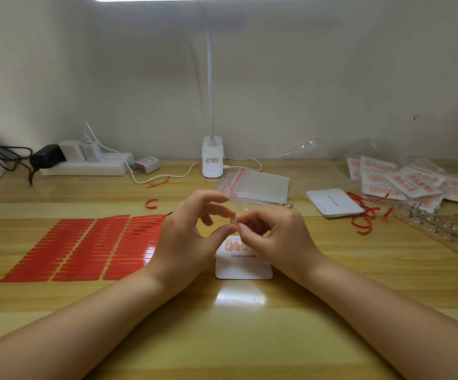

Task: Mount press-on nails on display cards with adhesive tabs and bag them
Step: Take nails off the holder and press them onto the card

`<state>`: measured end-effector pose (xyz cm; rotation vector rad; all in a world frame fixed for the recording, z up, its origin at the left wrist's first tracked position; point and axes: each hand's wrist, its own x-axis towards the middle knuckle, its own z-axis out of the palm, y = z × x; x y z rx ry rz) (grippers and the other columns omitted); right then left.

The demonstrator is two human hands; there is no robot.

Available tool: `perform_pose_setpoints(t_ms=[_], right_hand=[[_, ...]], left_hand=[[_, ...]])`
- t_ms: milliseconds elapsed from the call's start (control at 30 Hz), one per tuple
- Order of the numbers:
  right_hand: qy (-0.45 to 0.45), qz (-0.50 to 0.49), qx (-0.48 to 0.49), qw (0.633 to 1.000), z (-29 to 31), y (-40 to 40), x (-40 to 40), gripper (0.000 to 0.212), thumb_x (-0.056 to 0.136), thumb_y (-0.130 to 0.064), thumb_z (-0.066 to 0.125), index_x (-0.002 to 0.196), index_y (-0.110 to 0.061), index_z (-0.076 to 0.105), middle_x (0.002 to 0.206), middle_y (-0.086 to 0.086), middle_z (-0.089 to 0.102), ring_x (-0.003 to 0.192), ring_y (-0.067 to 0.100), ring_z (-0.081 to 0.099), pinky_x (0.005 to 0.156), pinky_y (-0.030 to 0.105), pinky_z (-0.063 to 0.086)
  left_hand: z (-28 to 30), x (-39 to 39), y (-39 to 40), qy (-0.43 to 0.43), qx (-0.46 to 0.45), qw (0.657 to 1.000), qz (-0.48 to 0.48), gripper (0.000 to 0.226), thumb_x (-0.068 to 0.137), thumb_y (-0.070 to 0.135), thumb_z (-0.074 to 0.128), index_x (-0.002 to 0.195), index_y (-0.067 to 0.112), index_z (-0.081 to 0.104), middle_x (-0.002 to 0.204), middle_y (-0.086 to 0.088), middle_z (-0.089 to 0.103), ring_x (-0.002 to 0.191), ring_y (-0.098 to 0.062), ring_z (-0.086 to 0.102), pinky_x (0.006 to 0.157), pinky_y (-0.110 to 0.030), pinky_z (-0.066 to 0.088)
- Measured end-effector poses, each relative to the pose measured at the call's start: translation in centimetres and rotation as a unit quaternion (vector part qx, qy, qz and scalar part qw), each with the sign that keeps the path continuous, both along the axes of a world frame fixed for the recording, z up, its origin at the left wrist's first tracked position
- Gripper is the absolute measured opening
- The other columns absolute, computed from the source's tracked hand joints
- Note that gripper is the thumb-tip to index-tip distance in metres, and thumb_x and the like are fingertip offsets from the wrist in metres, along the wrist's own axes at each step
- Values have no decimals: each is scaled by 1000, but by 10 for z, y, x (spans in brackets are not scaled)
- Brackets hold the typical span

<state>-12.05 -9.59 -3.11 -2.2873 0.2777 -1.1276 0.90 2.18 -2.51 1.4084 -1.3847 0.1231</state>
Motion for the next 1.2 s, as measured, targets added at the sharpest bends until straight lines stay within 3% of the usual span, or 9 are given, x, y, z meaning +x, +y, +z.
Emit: perform_pose_setpoints(t_ms=[167, 367, 567, 800, 1067, 1200], right_hand=[[1, -1, 5, 1000, 0, 1, 0, 11, 79, -1, 71, 81, -11, 75, 61, -10, 62, 54, 4, 56, 56, 19, 45], [0, -7, 23, 1000, -2, 0, 0, 6, 79, -4, 73, 80, -9, 75, 59, -11, 63, 52, 4, 57, 56, 17, 44], [-7, -6, 25, 1000, -2, 1, 0, 3, 80, -7, 73, 78, -9, 74, 57, -17, 60, 51, 3, 57, 54, 11, 40], [-12, -5, 25, 1000, -3, 1, 1, 8, 79, -6, 74, 74, -12, 71, 51, -24, 54, 48, 1, 55, 52, 7, 35], [8, 17, 49, 999, -3, 1, 0, 9, 81, -7, 73, 74, -12, 71, 53, -19, 59, 49, 4, 57, 51, 16, 42], [18, 27, 81, 996, -1, 3, -1, 7, 82, -6, 72, 74, -7, 72, 53, -18, 61, 49, 7, 59, 50, 30, 50]], left_hand=[[2, -1, 1, 6, -9, 1000, -2, 41, 72, 10, 84, 103, 16, 57, 91, 5, 71, 88, -2, 69, 69, -19, 47], [1, 0, 1, -16, -21, 1000, 12, 44, 71, 11, 84, 106, 19, 58, 90, 10, 71, 88, -2, 69, 67, -22, 48], [-4, 1, -1, -60, -38, 997, 34, 45, 76, 14, 82, 112, 22, 57, 93, 11, 71, 83, -21, 67, 69, -37, 50], [-5, 0, -3, -73, -47, 996, 33, 33, 78, 15, 76, 106, 17, 59, 92, 11, 69, 79, -22, 63, 66, -36, 49], [-5, 0, -2, -96, -54, 994, 26, 37, 79, 12, 74, 107, 26, 53, 91, 8, 69, 75, -23, 61, 65, -38, 49], [-6, 0, -2, -111, -59, 992, 24, 38, 80, 8, 73, 107, 25, 53, 91, 7, 69, 71, -20, 58, 64, -36, 49]])
